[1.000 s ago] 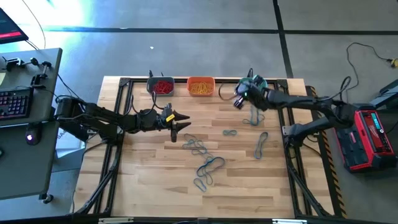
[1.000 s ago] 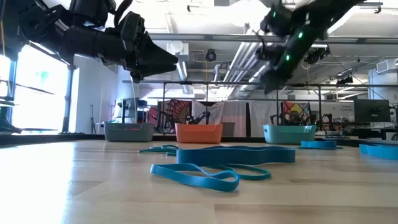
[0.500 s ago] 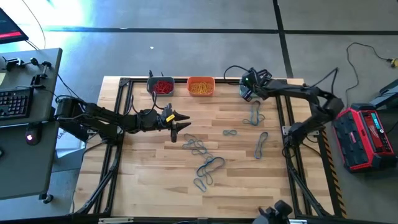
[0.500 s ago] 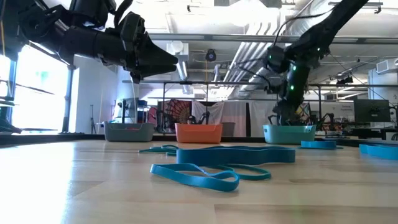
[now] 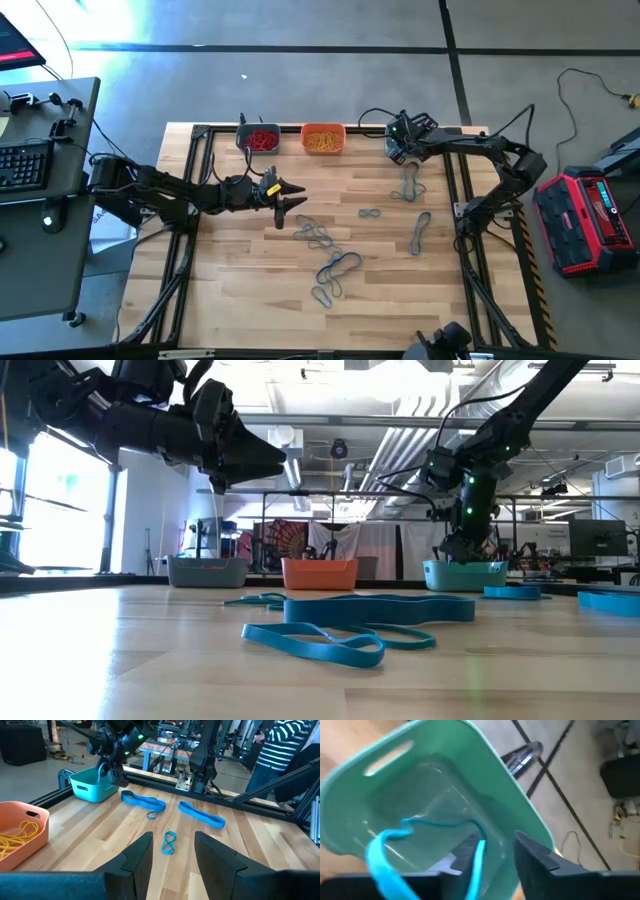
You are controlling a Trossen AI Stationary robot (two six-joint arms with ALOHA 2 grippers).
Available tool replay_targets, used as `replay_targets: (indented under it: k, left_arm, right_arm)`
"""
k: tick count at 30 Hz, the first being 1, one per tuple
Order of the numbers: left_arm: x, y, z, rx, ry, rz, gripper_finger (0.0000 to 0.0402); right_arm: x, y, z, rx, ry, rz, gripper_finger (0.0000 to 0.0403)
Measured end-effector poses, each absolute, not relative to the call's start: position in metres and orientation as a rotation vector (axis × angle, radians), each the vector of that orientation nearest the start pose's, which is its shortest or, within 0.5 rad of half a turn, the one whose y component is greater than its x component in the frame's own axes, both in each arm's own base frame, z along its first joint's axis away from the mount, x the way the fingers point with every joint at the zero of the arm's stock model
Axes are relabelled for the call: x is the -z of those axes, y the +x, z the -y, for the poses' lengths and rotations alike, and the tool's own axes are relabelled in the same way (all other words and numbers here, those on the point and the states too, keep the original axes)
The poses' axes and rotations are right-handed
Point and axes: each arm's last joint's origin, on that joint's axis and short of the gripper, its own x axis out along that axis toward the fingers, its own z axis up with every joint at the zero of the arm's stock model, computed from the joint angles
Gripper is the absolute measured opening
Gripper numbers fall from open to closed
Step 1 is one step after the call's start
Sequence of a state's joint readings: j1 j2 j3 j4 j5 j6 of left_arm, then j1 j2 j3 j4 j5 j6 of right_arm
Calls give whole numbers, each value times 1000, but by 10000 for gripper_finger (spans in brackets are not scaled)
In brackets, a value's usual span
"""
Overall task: Sort rubber bands into baskets
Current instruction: Put the blue rubber band into the light blue bin
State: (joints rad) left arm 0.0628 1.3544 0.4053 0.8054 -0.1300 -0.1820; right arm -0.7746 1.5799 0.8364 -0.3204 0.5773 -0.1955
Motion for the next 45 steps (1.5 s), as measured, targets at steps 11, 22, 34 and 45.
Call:
replay_targets:
  k: [11,22,34,45]
  left_arm:
    - [-183,250,-19,-196,-150,-129,137]
    - [-183,250,-19,-196,-150,-129,137]
    - [-183,250,-19,-195,-149,-129,137]
    - [-183,250,-19,-179,-150,-131,137]
  right_arm:
    - [-183,188,202,1134,-61,-1263,176]
    - [-205,172,235,1043,501,-1216,176]
    - [-229,172,283,1022,784,-1276,176]
    - [-207,182,296,868,922,-1375,176]
